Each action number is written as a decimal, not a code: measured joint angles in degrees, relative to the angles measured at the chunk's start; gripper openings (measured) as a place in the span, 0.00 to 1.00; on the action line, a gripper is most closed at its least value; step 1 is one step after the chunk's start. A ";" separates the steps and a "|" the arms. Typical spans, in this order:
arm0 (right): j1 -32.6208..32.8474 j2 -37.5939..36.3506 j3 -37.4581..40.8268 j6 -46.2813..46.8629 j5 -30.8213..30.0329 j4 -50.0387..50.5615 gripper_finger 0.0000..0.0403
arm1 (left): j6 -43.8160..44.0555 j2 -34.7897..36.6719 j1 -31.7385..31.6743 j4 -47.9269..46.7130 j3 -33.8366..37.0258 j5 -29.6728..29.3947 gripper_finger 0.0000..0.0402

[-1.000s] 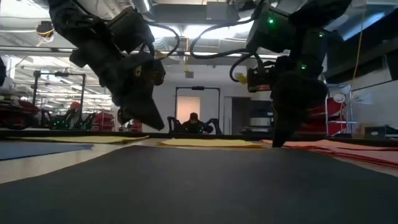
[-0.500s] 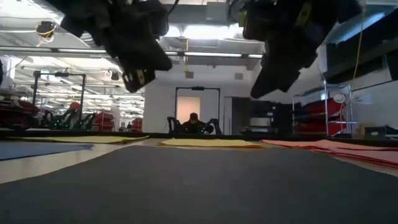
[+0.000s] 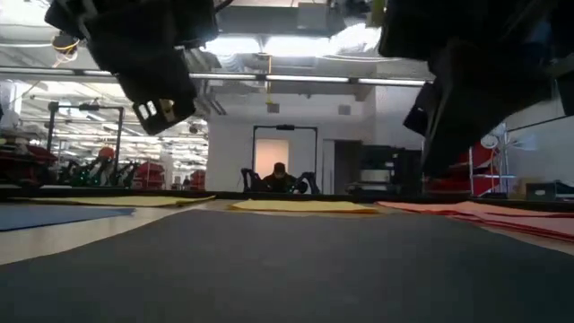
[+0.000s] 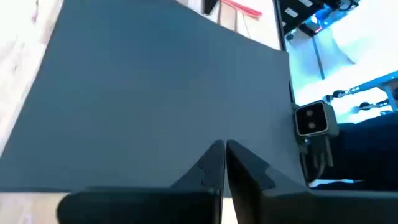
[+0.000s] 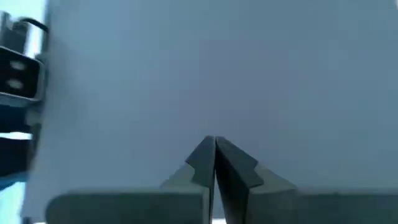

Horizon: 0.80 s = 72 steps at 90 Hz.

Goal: Organize paper
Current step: Stack the black colored paper on top of the black colored papers

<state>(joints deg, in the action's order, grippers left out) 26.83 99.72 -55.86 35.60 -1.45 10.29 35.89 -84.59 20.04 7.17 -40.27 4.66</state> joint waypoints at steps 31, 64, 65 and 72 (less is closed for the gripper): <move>0.56 2.54 -0.92 1.65 0.06 0.43 0.00 | 3.16 -7.30 2.44 5.77 -0.52 -0.09 0.00; 0.52 4.92 -0.90 1.65 1.33 0.08 0.00 | 2.27 -15.78 2.77 5.78 -4.74 -1.03 0.00; 0.52 4.97 -0.90 1.65 1.43 0.11 0.00 | 2.27 -16.00 2.74 5.79 -4.79 -1.04 0.00; 0.52 5.24 -0.85 1.67 1.51 0.60 0.00 | 2.54 -17.66 2.67 5.73 -4.85 -1.07 0.00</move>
<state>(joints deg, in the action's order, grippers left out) 27.35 104.97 -56.71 37.27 0.07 10.89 38.44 -102.25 22.72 12.90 -45.12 3.60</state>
